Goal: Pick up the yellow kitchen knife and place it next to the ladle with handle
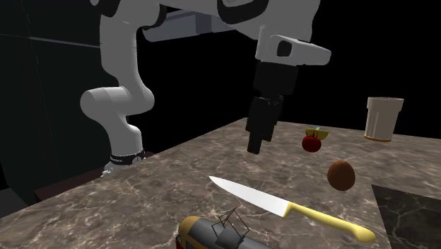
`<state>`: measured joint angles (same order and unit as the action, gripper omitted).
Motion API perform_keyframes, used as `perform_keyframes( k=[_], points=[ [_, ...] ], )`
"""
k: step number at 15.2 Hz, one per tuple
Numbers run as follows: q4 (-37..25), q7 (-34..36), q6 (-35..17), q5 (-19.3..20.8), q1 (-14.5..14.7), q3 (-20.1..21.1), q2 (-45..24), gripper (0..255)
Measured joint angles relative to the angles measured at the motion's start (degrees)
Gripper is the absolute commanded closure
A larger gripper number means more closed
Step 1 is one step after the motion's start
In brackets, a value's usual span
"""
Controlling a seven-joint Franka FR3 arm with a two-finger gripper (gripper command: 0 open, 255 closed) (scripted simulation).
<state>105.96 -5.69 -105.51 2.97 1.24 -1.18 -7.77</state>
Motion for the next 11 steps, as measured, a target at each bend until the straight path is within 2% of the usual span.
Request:
perform_keyframes(
  k=[4,8,11],
  points=[
    [-7.49,-1.0,-0.82,0.98,0.25,0.19,-8.77,0],
    [-18.37,-2.14,1.03,1.84,0.47,0.27,-18.24,0],
    [-18.64,-2.4,-0.5,2.01,0.35,0.22,-20.1,0]
  ],
)
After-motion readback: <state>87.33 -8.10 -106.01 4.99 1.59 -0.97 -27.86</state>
